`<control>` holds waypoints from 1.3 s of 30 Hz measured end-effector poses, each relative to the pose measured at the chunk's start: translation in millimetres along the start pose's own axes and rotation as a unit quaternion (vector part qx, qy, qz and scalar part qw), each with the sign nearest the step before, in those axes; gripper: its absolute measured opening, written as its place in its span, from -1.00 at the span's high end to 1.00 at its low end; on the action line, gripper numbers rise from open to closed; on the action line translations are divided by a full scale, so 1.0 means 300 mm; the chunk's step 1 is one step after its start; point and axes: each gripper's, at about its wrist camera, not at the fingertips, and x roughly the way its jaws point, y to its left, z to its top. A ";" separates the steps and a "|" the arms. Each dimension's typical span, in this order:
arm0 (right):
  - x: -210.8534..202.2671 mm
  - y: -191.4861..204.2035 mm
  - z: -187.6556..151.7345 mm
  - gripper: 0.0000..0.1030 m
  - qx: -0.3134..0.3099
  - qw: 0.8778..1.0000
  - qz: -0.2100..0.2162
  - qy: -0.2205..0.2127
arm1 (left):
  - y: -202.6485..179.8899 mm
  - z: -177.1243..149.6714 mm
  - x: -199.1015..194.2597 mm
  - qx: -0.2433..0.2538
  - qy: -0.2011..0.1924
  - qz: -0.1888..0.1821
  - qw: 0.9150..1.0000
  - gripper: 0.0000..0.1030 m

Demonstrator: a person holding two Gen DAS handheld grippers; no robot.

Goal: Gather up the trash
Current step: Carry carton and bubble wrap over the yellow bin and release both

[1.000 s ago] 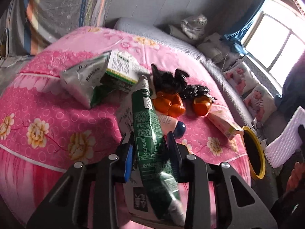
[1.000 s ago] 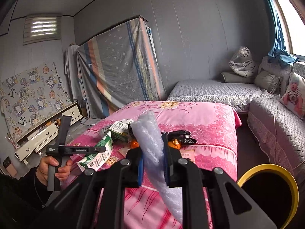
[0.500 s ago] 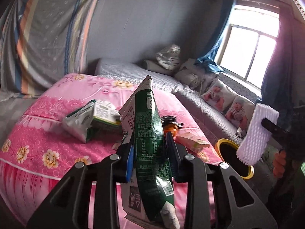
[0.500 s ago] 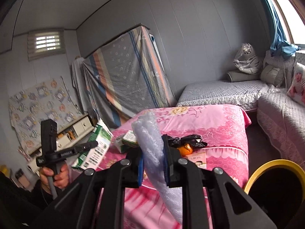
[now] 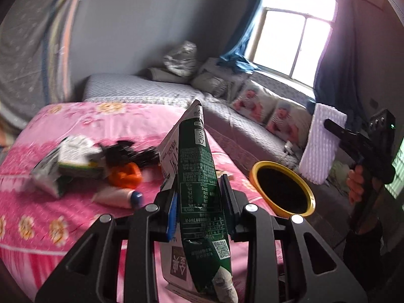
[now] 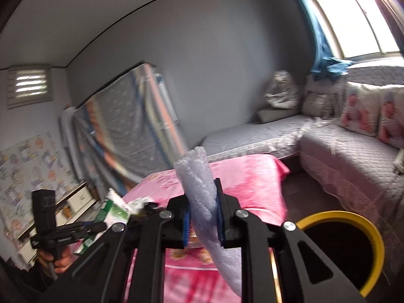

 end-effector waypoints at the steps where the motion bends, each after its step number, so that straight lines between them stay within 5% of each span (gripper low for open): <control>1: -0.004 -0.029 -0.001 0.71 0.006 1.000 -0.009 -0.002 | -0.028 0.013 0.024 0.010 0.002 -0.010 1.000 0.45; 10: -0.015 -0.232 -0.035 0.71 0.030 0.994 -0.100 -0.005 | -0.260 0.090 0.267 0.072 0.028 -0.084 0.993 0.45; 22: -0.008 -0.501 -0.134 0.71 0.114 0.982 -0.151 0.013 | -0.571 0.117 0.608 0.104 0.062 -0.164 0.979 0.45; 37: 0.019 -0.707 -0.225 0.65 0.186 0.963 -0.188 0.040 | -0.690 0.079 0.970 0.048 0.134 -0.152 0.978 0.43; 39: 0.016 -0.720 -0.226 0.58 0.197 0.960 -0.195 0.036 | -0.681 0.085 0.972 0.037 0.135 -0.152 0.978 0.27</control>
